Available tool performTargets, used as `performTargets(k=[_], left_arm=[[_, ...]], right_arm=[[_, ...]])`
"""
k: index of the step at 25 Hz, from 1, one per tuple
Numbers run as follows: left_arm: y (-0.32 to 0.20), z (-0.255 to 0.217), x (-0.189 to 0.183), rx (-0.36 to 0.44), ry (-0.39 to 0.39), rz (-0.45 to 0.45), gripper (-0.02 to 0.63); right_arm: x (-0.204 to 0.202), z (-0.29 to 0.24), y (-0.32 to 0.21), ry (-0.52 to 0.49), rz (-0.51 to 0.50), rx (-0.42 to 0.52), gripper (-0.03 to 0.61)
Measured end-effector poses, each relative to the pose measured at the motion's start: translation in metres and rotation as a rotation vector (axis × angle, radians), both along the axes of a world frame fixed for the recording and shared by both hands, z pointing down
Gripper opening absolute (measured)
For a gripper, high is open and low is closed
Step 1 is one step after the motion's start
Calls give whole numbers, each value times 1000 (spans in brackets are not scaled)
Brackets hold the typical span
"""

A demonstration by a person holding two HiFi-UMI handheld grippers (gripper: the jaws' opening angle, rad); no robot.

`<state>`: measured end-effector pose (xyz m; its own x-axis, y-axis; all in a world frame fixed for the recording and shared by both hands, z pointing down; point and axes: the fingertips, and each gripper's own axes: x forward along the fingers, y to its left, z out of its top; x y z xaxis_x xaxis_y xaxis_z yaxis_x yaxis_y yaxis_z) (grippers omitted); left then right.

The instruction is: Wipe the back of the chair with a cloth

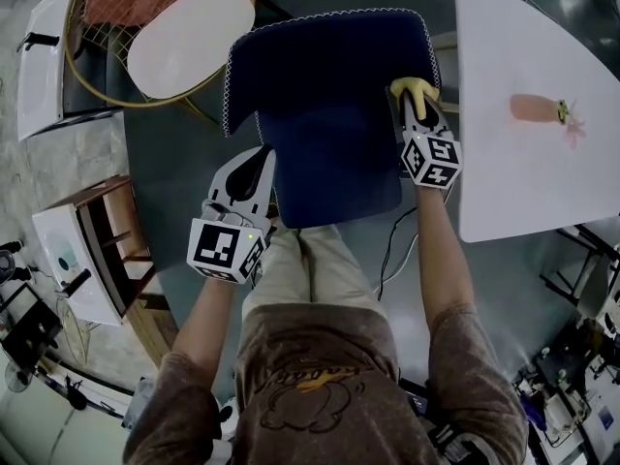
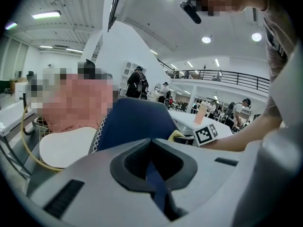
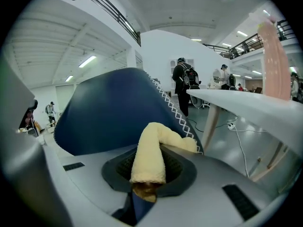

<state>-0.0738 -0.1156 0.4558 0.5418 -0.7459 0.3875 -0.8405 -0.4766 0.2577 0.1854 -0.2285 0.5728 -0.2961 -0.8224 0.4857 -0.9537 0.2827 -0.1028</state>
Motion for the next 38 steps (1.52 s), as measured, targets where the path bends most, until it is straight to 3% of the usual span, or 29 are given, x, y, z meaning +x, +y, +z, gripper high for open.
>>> performTargets(k=[8, 14, 30, 38], left_arm=[[0, 2, -1, 1, 3, 3, 10], [0, 6, -7, -6, 6, -7, 10], [-2, 20, -32, -24, 7, -56, 9], [0, 27, -44, -32, 9, -64, 9]], right_arm=[[-40, 2, -17, -18, -68, 1, 75], [-98, 0, -16, -59, -170, 11, 75], [-235, 1, 15, -156, -402, 12, 75], [-273, 2, 30, -204, -460, 11, 75]])
